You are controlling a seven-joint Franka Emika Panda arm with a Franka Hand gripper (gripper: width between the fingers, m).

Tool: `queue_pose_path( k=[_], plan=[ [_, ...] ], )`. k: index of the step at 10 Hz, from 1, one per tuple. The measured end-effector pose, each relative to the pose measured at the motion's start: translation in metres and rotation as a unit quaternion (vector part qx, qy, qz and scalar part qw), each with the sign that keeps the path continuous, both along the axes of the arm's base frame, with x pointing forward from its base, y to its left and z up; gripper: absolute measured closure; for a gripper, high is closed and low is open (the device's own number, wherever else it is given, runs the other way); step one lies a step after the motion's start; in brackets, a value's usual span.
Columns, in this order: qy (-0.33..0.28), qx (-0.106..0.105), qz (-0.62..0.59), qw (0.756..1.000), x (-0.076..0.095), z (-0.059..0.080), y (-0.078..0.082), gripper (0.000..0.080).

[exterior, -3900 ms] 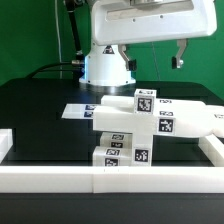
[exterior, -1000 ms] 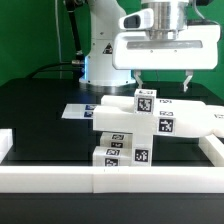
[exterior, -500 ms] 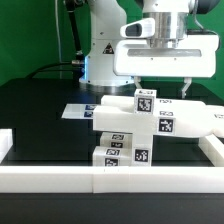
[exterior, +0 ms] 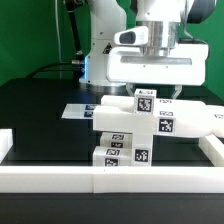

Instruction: Assemble chair

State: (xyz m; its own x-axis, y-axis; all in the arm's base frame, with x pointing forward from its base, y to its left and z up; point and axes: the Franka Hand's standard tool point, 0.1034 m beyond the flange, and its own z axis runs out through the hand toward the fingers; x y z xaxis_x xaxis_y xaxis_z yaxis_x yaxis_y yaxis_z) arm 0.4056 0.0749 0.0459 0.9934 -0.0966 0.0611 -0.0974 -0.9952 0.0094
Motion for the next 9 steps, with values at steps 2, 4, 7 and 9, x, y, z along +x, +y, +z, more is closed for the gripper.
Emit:
queue_pose_path(
  k=[2,4,7,9],
  plan=[
    [0.004,-0.002,-0.006,1.0,-0.002,-0.004,0.003,0.0151],
    [0.002,0.0,-0.011,1.0,-0.001,-0.003,0.008,0.0151],
    [0.004,-0.001,-0.016,1.0,-0.007,-0.006,0.007,0.0151],
    [0.007,0.001,-0.023,1.0,-0.011,-0.009,0.018,0.0151]
  ],
)
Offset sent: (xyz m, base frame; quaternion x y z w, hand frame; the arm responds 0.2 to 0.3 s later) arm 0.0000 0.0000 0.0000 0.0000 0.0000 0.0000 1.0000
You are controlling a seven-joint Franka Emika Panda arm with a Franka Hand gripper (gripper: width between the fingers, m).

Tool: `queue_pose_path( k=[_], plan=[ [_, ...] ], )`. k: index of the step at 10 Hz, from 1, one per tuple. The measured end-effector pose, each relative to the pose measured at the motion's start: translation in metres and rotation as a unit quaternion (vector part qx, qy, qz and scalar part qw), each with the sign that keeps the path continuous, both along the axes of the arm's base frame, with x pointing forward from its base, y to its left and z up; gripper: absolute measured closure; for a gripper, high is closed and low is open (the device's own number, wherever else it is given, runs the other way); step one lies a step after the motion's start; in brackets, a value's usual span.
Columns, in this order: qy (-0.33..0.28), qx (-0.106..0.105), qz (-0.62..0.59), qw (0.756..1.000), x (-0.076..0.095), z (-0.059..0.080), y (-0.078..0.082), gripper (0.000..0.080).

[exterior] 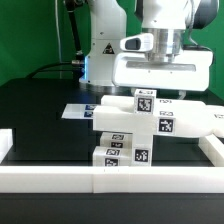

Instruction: Assemble chair

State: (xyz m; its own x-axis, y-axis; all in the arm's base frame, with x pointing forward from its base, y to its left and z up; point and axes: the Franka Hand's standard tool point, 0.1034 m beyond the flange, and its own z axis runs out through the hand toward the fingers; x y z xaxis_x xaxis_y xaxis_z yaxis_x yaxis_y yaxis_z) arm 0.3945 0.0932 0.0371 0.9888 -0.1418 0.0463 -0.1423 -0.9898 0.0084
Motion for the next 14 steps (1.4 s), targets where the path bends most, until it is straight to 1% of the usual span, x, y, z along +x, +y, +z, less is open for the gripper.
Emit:
queue_pose_path(
  k=[3,8,10,12,14],
  plan=[
    [0.006,-0.007,-0.004,1.0,-0.004,-0.011,0.002,0.0151],
    [0.006,-0.007,-0.003,1.0,-0.003,-0.011,0.002,0.0151],
    [0.003,-0.005,-0.019,1.0,0.0,-0.011,0.006,0.0151],
    [0.005,-0.008,-0.019,1.0,0.001,-0.015,0.005,0.0151],
    [0.008,-0.014,-0.018,1.0,0.0,-0.023,0.003,0.0151]
  ],
)
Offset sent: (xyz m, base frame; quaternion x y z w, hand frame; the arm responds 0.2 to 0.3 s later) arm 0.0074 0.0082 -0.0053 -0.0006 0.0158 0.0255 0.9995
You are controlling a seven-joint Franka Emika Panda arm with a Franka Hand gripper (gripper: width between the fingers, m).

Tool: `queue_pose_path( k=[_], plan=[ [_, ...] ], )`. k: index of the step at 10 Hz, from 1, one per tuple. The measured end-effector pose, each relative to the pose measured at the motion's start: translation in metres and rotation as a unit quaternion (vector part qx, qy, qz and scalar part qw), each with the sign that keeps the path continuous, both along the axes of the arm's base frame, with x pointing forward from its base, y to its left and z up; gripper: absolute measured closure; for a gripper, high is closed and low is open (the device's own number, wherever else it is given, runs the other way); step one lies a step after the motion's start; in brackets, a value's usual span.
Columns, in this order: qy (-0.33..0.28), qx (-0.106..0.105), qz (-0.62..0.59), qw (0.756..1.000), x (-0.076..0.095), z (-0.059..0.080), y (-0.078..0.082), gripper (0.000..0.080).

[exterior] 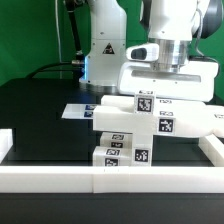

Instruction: Assemble chair

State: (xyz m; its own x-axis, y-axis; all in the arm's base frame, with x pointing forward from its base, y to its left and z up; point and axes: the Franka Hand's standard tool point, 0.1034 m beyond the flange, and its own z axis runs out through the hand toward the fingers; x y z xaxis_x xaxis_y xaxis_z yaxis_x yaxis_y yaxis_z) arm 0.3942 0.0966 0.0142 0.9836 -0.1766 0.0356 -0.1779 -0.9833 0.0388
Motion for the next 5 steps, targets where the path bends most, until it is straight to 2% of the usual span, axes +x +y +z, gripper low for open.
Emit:
queue_pose_path(
  k=[4,5],
  plan=[
    [0.009,-0.004,-0.002,1.0,-0.0078,-0.0076,0.0015,0.0151],
    [0.009,-0.004,-0.002,1.0,-0.0078,-0.0076,0.0013,0.0278]
  ],
)
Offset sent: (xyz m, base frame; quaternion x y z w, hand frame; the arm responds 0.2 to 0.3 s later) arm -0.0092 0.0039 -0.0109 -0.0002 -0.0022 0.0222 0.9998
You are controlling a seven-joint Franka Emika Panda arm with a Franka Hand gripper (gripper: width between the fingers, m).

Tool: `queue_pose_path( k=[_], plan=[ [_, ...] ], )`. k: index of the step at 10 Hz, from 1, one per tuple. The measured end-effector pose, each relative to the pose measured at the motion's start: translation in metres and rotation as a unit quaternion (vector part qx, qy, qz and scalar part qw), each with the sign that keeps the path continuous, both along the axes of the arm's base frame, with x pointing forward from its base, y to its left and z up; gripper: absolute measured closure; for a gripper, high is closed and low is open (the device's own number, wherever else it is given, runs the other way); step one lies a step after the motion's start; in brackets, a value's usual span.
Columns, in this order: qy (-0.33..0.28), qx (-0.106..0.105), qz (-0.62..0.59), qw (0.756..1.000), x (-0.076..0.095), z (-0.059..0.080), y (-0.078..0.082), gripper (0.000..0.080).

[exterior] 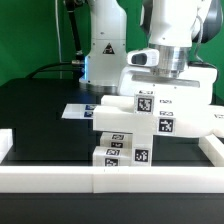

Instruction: Assemble chair

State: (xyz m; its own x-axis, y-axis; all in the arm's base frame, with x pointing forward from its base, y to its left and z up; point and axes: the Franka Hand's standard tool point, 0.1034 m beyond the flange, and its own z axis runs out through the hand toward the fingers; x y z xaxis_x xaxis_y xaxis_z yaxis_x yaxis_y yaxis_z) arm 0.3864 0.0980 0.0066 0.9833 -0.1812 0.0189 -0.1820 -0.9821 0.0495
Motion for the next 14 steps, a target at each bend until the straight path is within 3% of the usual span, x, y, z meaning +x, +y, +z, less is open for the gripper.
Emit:
queue_pose_path(
  k=[2,7,10,11,12,14],
  plan=[
    [0.0,0.0,-0.001,1.0,0.001,0.0,-0.001,0.0517],
    [0.0,0.003,0.014,1.0,0.005,0.007,-0.002,0.0517],
    [0.014,0.026,0.043,0.999,0.02,0.046,-0.012,0.0515],
    [0.017,0.032,0.046,0.998,0.035,0.064,-0.019,0.0515],
    [0.01,0.032,0.041,0.999,0.043,0.069,-0.02,0.0515],
    [0.013,0.03,0.042,0.999,0.04,0.066,-0.021,0.0515]
  ],
)
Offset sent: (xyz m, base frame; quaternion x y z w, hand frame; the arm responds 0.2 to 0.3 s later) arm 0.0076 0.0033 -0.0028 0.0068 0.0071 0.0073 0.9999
